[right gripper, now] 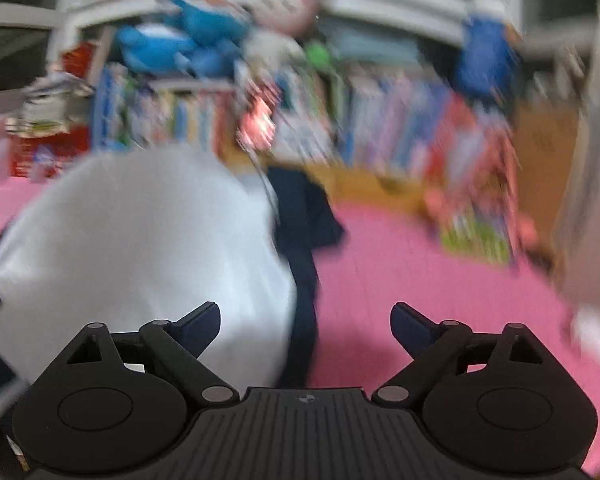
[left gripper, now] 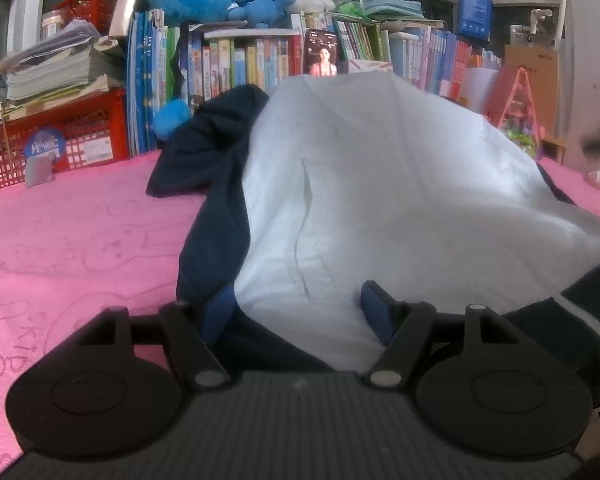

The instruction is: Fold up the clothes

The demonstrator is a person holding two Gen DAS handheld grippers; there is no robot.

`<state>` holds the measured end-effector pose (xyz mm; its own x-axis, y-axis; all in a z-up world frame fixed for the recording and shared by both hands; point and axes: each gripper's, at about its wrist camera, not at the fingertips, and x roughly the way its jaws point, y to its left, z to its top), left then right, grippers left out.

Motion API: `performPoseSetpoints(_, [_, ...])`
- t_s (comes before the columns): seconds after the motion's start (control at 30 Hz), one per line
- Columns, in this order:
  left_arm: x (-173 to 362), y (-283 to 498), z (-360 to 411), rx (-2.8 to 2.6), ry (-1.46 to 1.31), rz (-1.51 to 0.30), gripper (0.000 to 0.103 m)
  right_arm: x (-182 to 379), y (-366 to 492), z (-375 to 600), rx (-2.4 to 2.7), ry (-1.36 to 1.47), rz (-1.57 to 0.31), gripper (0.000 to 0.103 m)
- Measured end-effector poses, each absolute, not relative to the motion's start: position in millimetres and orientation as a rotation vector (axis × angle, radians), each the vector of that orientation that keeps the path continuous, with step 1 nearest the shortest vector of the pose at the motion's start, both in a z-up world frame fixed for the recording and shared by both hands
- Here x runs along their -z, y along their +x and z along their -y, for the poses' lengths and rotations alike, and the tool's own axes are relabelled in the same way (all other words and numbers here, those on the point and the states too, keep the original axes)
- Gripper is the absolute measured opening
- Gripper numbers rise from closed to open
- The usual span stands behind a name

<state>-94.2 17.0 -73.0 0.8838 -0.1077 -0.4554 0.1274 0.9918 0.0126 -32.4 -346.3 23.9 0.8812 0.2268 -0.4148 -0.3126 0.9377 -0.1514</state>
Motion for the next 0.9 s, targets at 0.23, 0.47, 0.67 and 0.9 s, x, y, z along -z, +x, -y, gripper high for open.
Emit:
performPoseSetpoints(0.23, [73.7, -96.5, -16.7, 0.121, 0.034, -0.458, 0.07, -80.2, 69.9, 252.7, -0.548, -0.215, -0.325, 0.097])
performPoseSetpoints(0.47, [72.9, -98.3, -14.6, 0.121, 0.028, -0.443, 0.07, -56.6, 186.6, 172.3, -0.557, -0.09, -0.515, 0.085])
performPoseSetpoints(0.67, [70.5, -97.6, -14.7, 0.131, 0.028, -0.447, 0.07, 0.4, 168.1, 163.7, -0.546, -0.281, -0.622, 0.076])
performPoseSetpoints(0.9, [63.7, -95.3, -15.5, 0.146, 0.019, -0.482, 0.07, 41.2, 115.9, 212.8, -0.542, -0.24, -0.736, 0.075])
